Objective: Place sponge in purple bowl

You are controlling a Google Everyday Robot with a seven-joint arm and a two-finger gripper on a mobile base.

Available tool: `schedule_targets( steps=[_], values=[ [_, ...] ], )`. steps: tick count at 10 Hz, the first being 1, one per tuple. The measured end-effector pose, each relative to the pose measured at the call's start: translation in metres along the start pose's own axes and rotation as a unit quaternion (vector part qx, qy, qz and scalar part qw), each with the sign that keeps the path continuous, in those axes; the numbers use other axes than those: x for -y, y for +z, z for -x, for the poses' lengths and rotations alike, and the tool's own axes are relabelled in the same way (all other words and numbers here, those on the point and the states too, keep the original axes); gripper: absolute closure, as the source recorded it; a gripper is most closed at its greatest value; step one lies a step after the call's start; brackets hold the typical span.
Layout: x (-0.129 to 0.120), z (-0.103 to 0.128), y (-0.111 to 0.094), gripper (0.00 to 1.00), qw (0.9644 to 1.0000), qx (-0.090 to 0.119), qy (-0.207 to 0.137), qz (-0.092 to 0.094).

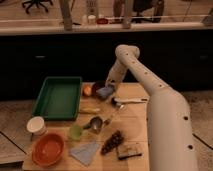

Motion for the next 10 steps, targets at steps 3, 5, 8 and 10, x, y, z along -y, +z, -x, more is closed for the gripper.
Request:
schedule_targets(
  steps=[3, 5, 8, 10],
  values=[
    [0.012, -0.008, 0.0, 1.0, 0.9997, -0.018, 0.003, -0.016],
    [0.018, -0.013, -0.003, 1.0, 0.9991, -0.03, 0.004, -0.028],
    [0.023, -0.018, -0.007, 1.0, 0.998, -0.042, 0.005, -0.046],
    [0.025, -0.018, -0.007, 1.0, 0.9973, -0.047, 0.003, -0.056]
  ],
)
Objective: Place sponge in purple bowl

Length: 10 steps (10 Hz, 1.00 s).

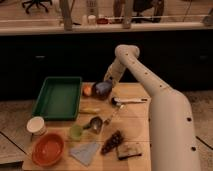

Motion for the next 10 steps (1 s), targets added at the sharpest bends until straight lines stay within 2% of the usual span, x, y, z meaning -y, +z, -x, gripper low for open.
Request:
schedule_targets(
  steps=[1, 2, 6, 9, 10],
  values=[
    [0.0, -0.001, 0.0, 0.98, 1.0, -0.003, 0.0, -0.004],
    [0.0, 0.0, 0.0, 0.93, 1.0, -0.003, 0.0, -0.005],
    [0.006, 0.006, 0.003, 0.5, 0.9999, -0.005, -0.008, -0.007],
    [0.009, 0.009, 0.004, 0.23, 0.9999, -0.006, -0.013, -0.005],
    [0.01, 0.011, 0.005, 0.2, 0.9999, -0.006, -0.014, -0.004]
  ],
)
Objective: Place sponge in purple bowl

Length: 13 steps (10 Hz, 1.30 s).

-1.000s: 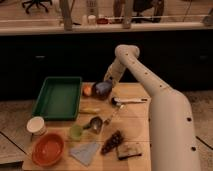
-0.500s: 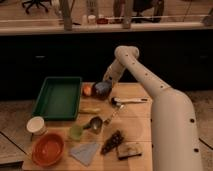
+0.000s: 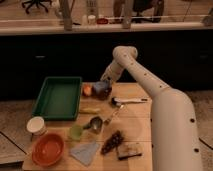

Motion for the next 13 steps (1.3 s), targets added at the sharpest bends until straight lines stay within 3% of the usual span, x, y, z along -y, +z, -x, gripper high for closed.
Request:
schedule_targets(
  steps=[13],
  values=[
    [-0.0022, 0.0017, 0.0007, 0.2, 1.0, 0.005, 0.002, 0.002]
  ],
)
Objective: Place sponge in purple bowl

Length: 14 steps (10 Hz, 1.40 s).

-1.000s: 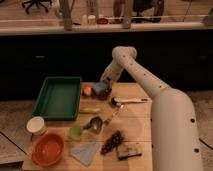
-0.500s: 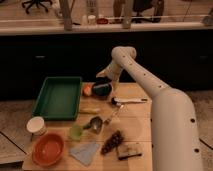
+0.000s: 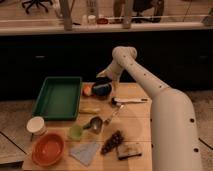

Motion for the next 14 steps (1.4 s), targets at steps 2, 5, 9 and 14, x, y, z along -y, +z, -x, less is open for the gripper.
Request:
schedule_targets(
  steps=[2, 5, 9, 14],
  values=[
    [-0.0001, -0.0009, -0.0006, 0.2, 1.0, -0.001, 0.001, 0.0],
    [0.0007, -0.0024, -0.0017, 0.2, 1.0, -0.002, 0.004, 0.0],
    [0.0033, -0.0047, -0.0047, 0.2, 0.9999, 0.002, -0.002, -0.015],
    [0.0037, -0.0042, -0.004, 0.2, 0.9999, 0.003, -0.002, -0.015]
  ],
)
